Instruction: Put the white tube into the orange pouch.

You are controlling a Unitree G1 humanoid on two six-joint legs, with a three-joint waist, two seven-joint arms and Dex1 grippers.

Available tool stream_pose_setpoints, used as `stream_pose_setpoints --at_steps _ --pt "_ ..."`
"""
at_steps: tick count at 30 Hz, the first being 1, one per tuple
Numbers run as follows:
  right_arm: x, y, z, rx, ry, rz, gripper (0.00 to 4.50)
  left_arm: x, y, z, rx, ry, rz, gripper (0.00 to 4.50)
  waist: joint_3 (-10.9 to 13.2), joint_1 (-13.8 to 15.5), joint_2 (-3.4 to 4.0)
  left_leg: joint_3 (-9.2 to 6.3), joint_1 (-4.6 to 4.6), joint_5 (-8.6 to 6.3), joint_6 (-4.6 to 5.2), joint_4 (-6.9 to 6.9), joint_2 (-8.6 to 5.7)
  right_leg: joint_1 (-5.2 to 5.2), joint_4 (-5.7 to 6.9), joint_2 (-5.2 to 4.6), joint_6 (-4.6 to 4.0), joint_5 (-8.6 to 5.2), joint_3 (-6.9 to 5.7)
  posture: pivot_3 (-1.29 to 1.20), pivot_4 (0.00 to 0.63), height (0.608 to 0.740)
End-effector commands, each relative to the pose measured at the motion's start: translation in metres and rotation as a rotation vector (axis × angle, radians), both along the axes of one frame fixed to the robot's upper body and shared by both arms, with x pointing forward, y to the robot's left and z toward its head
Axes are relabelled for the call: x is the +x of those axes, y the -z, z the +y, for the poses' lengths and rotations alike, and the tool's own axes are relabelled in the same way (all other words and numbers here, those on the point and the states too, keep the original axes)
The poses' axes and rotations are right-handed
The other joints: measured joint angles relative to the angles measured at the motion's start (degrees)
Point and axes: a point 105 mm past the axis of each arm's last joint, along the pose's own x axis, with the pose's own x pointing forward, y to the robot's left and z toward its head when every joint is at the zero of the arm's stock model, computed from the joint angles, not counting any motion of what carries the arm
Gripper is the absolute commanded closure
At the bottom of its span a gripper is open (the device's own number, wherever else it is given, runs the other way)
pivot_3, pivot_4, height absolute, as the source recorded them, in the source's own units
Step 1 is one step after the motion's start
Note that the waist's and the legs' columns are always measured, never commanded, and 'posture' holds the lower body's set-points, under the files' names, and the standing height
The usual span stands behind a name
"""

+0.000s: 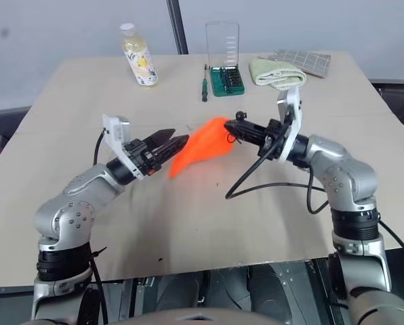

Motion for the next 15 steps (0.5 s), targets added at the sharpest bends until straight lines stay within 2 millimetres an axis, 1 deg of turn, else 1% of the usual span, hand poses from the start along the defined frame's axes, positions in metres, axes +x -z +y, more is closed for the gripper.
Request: stream_pose_setpoints --at_steps 1,4,7,9,10,11,13,15 --pt "-0.010 -0.052 0.008 0.034 -0.062 -0.169 4.50 0.006 -0.018 -0.014 0.010 0.032 -0.099 1.27 0.02 0.01 0.01 0.04 -0.01 0.00 0.00 0.02 -0.01 -0.01 0.00 -0.01 0.00 0.00 0.03 0.00 0.150 0.740" --pt "-0.020 -0.072 0.016 0.022 -0.144 -0.235 4.50 0.016 -0.035 -0.023 0.000 0.051 -0.163 1.27 0.02 0.11 -0.02 -0.05 -0.04 0.00 0.00 0.02 -0.01 -0.02 -0.01 0.00 0.00 0.00 -0.07 0.00 0.150 0.740" --pt "-0.027 -0.090 0.019 0.030 -0.212 -0.262 4.50 0.022 -0.054 -0.034 -0.006 0.078 -0.235 1.27 0.03 0.10 -0.01 -0.06 -0.11 0.00 0.00 0.00 -0.01 -0.05 -0.05 -0.02 -0.01 0.01 -0.09 0.00 0.150 0.740" --pt "-0.026 -0.091 0.018 0.006 -0.235 -0.254 4.50 0.025 -0.068 -0.042 -0.001 0.090 -0.300 1.27 0.03 0.10 -0.01 -0.04 -0.16 0.00 0.00 0.01 -0.03 -0.08 -0.08 -0.05 0.00 0.01 -0.09 0.00 0.150 0.740" --pt "-0.027 -0.088 0.018 -0.018 -0.253 -0.242 4.50 0.026 -0.075 -0.045 0.000 0.096 -0.326 1.27 0.03 0.15 -0.01 -0.05 -0.17 0.00 0.00 0.00 -0.04 -0.08 -0.11 -0.06 0.00 0.01 -0.09 0.00 0.150 0.740" --pt "-0.028 -0.078 0.017 -0.077 -0.280 -0.223 4.50 0.026 -0.083 -0.049 0.002 0.103 -0.360 1.27 0.03 0.23 -0.01 -0.07 -0.20 0.00 0.01 0.01 -0.05 -0.08 -0.12 -0.08 0.00 0.01 -0.12 0.00 0.150 0.740" --pt "-0.026 -0.049 0.012 -0.239 -0.303 -0.188 4.50 0.025 -0.096 -0.056 -0.018 0.127 -0.405 1.27 0.03 0.27 -0.02 -0.10 -0.28 0.00 0.01 0.01 -0.06 -0.10 -0.21 -0.10 0.00 0.02 -0.18 0.00 0.150 0.740" --pt "-0.019 -0.020 0.003 -0.408 -0.280 -0.180 4.50 0.022 -0.102 -0.061 -0.022 0.158 -0.430 1.27 0.03 0.22 -0.02 -0.10 -0.36 -0.01 0.02 0.01 -0.07 -0.16 -0.28 -0.11 0.01 0.02 -0.18 0.00 0.150 0.740"
